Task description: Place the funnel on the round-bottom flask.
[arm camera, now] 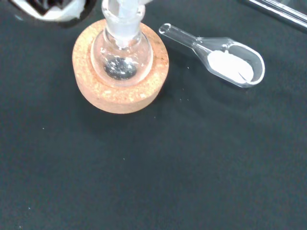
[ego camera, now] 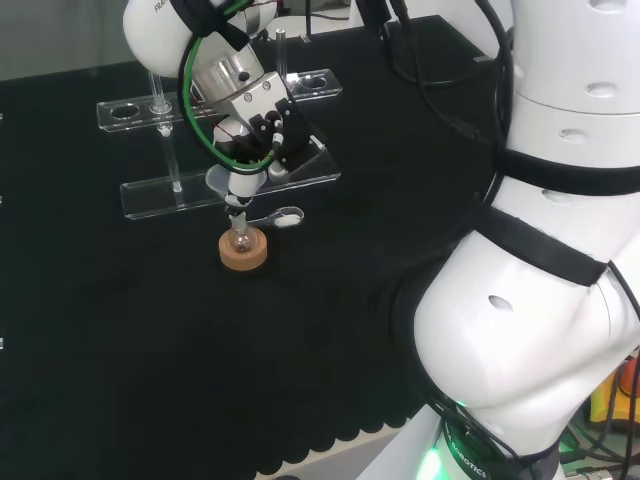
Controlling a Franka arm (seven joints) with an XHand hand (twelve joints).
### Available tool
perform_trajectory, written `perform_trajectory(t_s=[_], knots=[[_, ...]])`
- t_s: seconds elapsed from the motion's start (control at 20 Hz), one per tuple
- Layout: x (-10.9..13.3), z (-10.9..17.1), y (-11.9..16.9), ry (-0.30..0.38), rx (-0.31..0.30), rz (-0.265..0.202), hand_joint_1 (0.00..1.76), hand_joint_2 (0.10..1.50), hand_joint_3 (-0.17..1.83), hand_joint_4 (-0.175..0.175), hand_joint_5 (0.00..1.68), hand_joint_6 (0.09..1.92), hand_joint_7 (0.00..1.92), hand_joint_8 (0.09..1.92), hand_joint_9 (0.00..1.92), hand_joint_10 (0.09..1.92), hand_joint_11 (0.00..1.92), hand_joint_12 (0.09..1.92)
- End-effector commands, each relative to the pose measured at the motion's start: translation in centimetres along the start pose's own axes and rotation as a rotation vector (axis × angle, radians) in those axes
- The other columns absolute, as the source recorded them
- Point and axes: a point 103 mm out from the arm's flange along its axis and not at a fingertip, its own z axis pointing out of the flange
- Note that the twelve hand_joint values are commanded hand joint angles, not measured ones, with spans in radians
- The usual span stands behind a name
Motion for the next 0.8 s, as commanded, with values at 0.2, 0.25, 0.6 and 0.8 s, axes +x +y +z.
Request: perform_trajectory(t_s=[0.2, 0.25, 0.6, 0.8], knots=[[-0.42, 0.35, -0.19, 0.006, 0.012, 0.003, 0.84, 0.66, 0.74, -0.027, 0.37, 0.30, 0.35, 0.79, 0.75, 0.70, 0.36, 1.37], [-0.47, 0.38, -0.21, 0.005, 0.014, 0.003, 0.84, 0.65, 0.74, -0.027, 0.37, 0.28, 0.34, 0.78, 0.74, 0.70, 0.35, 1.37], [-0.67, 0.54, -0.43, 0.018, 0.010, -0.005, 0.83, 0.65, 0.74, -0.026, 0.36, 0.23, 0.32, 0.77, 0.71, 0.69, 0.34, 1.37], [-0.32, 0.67, -0.44, 0.017, 0.031, -0.011, 0.82, 0.65, 0.74, -0.026, 0.35, 0.21, 0.30, 0.77, 0.71, 0.69, 0.34, 1.38]])
